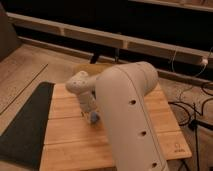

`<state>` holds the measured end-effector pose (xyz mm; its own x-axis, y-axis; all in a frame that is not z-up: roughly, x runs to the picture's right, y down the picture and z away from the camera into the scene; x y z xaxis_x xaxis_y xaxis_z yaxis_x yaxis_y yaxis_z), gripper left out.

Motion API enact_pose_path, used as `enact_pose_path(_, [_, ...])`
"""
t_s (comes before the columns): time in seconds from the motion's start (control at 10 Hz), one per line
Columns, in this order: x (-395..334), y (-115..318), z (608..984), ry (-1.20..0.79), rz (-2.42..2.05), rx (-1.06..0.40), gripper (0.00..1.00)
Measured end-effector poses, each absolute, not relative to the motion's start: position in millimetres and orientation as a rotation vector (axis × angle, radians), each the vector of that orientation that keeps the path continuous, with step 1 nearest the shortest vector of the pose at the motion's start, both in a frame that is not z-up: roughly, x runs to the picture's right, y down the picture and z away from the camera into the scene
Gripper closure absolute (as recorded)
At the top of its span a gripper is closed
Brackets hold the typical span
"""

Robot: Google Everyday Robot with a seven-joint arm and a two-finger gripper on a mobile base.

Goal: Wipe the white sponge on the table

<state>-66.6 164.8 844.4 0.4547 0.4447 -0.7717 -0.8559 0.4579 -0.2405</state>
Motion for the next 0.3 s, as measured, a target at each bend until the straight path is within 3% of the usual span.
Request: enact_pose_path(0.3, [-78.1,141.8,830.6,0.664,0.899,-0.650,0.20])
